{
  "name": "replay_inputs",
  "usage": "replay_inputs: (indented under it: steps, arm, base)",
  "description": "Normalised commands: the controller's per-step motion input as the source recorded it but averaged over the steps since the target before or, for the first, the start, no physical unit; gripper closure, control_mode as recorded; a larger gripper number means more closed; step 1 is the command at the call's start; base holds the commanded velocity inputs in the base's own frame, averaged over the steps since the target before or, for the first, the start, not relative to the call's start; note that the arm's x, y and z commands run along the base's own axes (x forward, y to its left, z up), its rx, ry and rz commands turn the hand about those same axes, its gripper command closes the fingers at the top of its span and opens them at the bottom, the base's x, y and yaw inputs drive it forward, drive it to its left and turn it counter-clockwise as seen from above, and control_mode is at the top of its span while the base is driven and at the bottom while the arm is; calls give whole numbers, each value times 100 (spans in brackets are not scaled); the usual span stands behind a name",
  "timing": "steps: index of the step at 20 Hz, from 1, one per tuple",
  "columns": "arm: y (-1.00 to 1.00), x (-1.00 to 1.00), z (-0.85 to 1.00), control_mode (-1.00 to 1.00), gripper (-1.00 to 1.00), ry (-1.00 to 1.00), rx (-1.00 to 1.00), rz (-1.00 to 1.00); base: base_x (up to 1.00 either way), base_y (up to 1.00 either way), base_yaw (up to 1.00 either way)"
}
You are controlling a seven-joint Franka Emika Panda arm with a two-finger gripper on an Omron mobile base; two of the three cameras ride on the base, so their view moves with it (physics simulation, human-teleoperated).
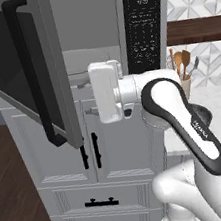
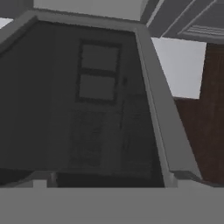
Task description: Open the microwave, place the bowl with waffle inside the microwave, then close the microwave door and turn it on.
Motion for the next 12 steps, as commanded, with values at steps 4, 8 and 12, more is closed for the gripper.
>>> replay_inputs:
  steps: [4, 8, 12]
  arm:
    - [28, 53, 3, -100, -100, 64, 0, 13]
    - [86, 49, -51, -100, -100, 39, -9, 6]
    - [99, 48, -55, -100, -100, 39, -12, 5]
  base:
    - [0, 0, 0]
    - [0, 0, 0]
    - [0, 0, 0]
